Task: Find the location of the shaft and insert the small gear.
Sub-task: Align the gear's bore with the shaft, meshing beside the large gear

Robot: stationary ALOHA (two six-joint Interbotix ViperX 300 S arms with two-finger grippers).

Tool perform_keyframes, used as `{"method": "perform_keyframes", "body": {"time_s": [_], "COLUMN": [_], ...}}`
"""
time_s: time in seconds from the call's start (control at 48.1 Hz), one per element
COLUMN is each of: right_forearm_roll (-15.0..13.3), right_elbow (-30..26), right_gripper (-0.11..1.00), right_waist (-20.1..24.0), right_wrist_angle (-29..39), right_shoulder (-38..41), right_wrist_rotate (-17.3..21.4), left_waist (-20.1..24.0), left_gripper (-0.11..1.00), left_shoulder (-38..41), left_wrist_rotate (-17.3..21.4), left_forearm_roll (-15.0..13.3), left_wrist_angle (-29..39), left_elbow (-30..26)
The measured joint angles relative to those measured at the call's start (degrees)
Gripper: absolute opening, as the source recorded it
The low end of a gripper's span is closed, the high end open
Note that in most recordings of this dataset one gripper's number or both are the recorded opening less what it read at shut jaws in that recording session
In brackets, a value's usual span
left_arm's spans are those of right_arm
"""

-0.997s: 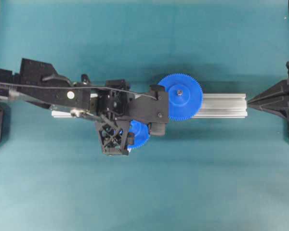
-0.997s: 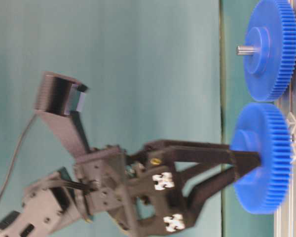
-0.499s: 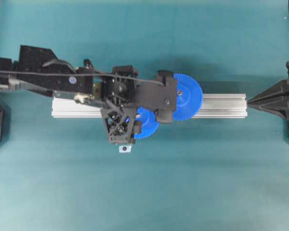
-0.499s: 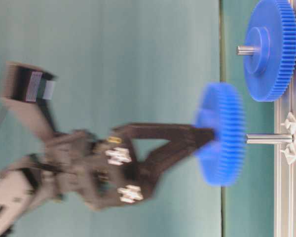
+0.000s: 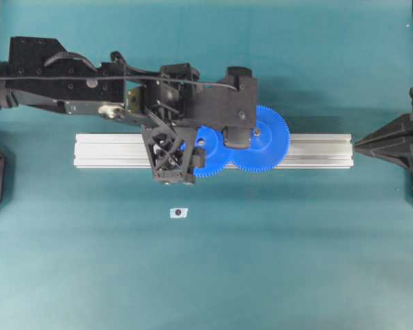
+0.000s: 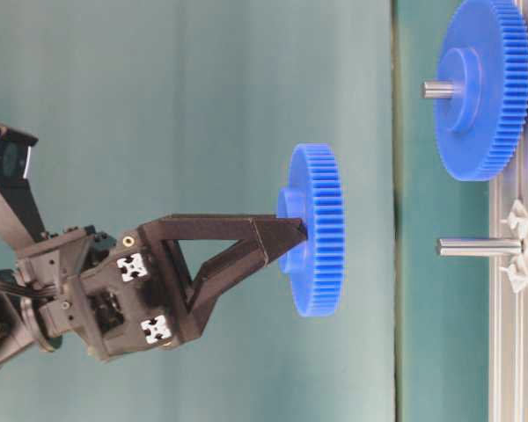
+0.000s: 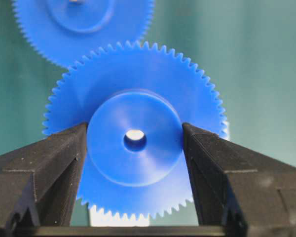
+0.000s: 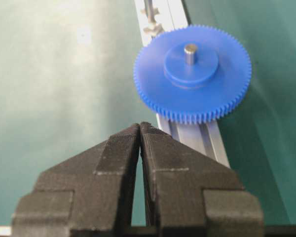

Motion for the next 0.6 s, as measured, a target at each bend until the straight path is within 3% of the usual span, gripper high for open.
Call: {"method": "perform_keyframes", "body": {"time_s": [0.312, 0.603], "right_forearm_roll": [-0.1, -0.1], "right_elbow": [1.0, 1.1], "right_gripper": [0.12, 0.12], "right_waist": [0.0, -0.1], "right_wrist_angle": [0.0, 0.0], "right_shoulder": [-0.1, -0.3], "right_wrist_rotate": [0.1, 0.0], "left_waist": [0.3, 0.3], "left_gripper": [0.65, 0.65], "left_shoulder": [0.5, 2.5], "left_wrist_rotate": [1.8, 1.4], "left_forearm_roll": [0.0, 0.0], "left_wrist_angle": [-9.0, -9.8], "left_elbow": [6.1, 9.4]}}
